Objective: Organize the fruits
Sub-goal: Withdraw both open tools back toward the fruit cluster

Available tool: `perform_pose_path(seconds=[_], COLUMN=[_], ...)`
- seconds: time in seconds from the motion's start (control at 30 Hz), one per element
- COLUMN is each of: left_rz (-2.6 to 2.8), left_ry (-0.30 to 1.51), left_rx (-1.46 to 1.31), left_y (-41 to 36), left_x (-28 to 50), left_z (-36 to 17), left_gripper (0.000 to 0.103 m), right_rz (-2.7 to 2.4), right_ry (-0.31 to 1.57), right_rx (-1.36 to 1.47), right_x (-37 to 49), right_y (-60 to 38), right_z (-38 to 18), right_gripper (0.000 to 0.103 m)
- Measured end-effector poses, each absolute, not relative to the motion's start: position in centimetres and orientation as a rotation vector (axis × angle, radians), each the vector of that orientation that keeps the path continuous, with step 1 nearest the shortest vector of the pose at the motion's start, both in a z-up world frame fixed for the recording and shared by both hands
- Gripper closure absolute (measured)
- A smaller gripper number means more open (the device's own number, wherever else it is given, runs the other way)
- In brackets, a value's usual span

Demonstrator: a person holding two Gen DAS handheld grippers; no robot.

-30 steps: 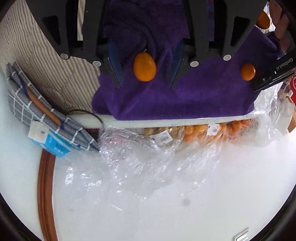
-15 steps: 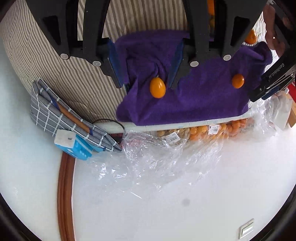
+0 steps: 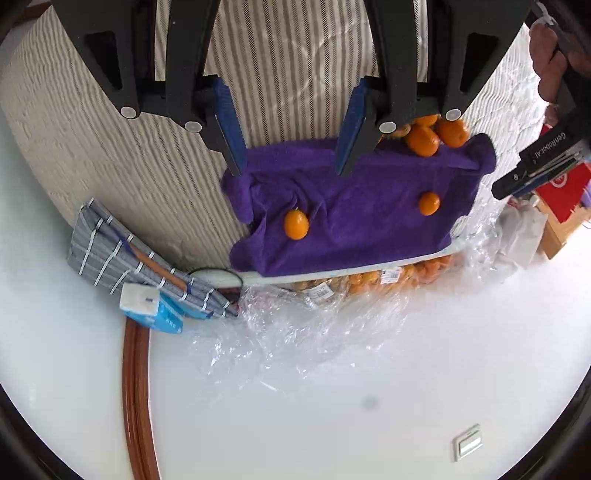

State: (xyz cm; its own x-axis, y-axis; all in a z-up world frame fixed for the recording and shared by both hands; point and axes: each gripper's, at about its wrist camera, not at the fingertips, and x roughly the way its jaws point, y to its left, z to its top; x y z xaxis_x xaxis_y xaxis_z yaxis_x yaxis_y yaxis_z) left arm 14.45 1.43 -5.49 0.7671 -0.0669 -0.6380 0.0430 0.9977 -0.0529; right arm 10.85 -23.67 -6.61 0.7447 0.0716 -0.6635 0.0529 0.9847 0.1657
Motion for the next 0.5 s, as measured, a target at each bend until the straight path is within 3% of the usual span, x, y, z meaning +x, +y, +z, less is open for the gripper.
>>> perform_pose_path(seconds=[0.3, 0.5], left_rz=[0.018, 0.060], left_ry=[0.745, 0.802], left_rx=[-0.075, -0.093], left_y=[5.5, 7.6], left_x=[12.4, 12.7], left_z=[-7.7, -11.0], left_gripper=[0.057, 0.057], right_rz=[0.072, 0.130], right_ry=[0.780, 0.813], right_rx=[0.170, 0.118], right_x=[10.5, 11.3], right_y=[-21.4, -18.5], right_z=[-9.0, -11.5], right_gripper=[0.054, 0.068])
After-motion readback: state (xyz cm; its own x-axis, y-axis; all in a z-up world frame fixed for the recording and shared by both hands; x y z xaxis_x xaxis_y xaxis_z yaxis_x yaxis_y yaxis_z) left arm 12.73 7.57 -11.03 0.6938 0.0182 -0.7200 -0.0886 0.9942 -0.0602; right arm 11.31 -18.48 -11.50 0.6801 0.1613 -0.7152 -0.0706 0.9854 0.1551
